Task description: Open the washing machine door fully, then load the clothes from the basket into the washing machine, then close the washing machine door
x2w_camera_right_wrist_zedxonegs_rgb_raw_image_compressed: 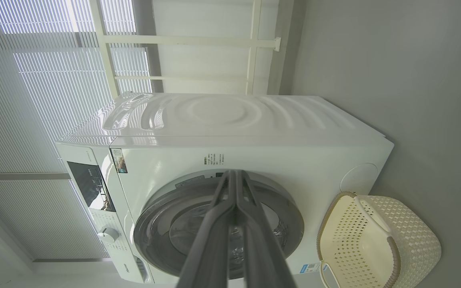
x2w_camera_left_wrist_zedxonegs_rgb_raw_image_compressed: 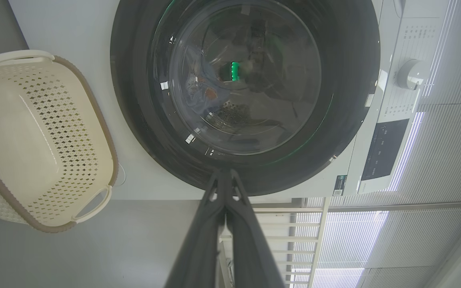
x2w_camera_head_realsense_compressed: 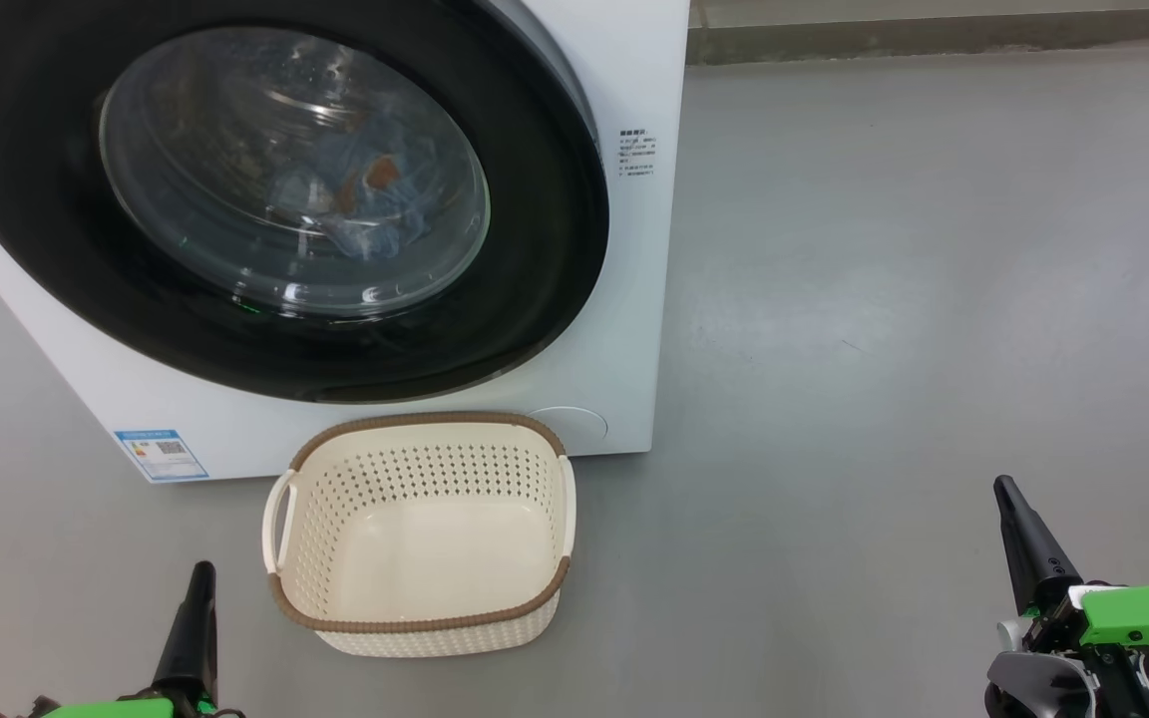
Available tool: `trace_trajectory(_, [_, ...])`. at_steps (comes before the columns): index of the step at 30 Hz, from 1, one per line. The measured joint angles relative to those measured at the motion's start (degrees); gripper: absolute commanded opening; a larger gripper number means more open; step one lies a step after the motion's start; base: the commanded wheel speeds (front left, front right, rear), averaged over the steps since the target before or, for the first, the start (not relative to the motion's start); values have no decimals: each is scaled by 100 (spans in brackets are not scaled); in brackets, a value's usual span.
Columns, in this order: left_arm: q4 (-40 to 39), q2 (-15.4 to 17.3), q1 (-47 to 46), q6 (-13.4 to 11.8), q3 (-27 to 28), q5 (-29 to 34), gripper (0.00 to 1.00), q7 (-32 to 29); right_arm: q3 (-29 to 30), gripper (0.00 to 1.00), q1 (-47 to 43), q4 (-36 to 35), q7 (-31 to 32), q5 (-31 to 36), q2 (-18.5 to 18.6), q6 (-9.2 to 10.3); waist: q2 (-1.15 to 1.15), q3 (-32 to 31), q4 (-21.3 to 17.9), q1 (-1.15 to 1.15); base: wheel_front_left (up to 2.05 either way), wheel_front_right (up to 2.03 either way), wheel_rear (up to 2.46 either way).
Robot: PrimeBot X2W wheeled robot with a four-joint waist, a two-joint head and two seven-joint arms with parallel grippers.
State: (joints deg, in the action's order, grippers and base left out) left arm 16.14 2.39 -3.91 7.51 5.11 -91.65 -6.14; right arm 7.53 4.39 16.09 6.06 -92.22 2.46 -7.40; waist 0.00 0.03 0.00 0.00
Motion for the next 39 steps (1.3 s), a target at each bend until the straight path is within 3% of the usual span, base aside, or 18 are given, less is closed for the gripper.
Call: trace_trajectory(39, [0,-1,-2,0,-1,-2,0,0,2,0,0,-1,0,0,-2,1,0,0,0,0,0,0,0])
